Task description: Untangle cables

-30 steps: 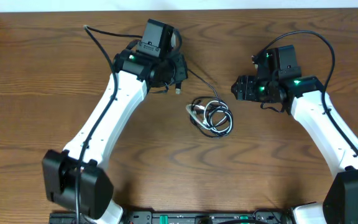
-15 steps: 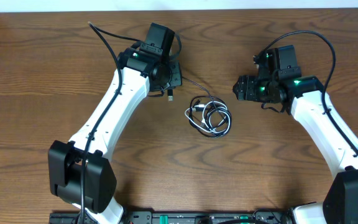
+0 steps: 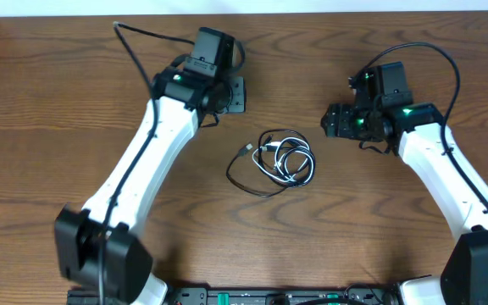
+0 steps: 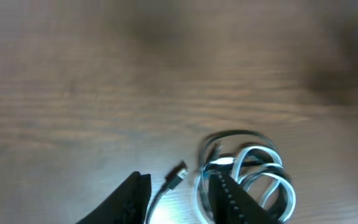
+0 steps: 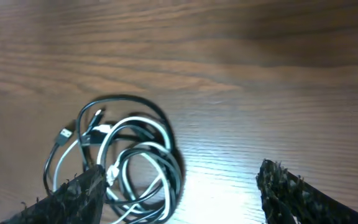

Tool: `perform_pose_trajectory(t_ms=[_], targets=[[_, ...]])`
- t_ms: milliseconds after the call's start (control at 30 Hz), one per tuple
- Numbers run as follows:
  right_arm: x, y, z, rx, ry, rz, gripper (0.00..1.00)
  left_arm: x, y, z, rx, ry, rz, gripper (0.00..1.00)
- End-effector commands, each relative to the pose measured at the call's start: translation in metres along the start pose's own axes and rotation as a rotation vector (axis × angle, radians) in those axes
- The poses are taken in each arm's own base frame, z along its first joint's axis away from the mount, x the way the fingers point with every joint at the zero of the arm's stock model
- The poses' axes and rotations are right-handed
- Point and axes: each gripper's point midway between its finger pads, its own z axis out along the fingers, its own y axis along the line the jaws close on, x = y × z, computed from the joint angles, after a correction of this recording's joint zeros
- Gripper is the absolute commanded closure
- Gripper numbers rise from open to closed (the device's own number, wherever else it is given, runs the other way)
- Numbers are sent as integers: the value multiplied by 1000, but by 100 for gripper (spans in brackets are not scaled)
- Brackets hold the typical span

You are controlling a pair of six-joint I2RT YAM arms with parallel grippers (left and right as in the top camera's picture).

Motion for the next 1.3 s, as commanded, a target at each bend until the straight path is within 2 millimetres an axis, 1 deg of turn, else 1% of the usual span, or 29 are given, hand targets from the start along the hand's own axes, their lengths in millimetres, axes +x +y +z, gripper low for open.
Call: perform_pose_trajectory(t_ms=[0,33,100,233,400,433,567,633,667,867,900,1033,1167,1200,1267], targets=[[-7,-21,-1,46,-19,45,26,12,-40,-13,156,29,88,67],[-9,-27,-2,52,-26,60,25,21,-53,-9,199,62,103,67],[-12,-37,-4,62,-32,82,25,34,-69,-2,238,106,127,67],[-14,-54,-9,84,-34,126,26,68,-100,23,262,206,189,67],[-13,-65,-11,99,-25,153,26,110,-129,55,258,327,217,67],[-12,-65,-11,101,-23,155,26,117,-132,60,253,349,212,70],[-10,-66,-11,102,-16,152,26,144,-140,82,223,428,181,75],[-10,-66,-11,103,-16,146,26,151,-143,90,217,443,194,76],[-10,-66,-11,104,-17,146,25,156,-143,98,196,446,202,76],[-9,-67,-11,108,-11,135,25,175,-139,119,123,476,201,77],[-9,-67,-11,108,-10,132,25,179,-139,125,119,486,203,76],[-9,-67,-11,108,-10,132,24,184,-138,133,114,497,206,76],[-9,-67,-12,107,-11,132,24,187,-143,134,118,495,212,77],[-9,-67,-11,107,-10,132,24,188,-144,134,112,490,216,77],[-9,-67,-11,108,-10,132,24,188,-140,138,54,468,192,77]])
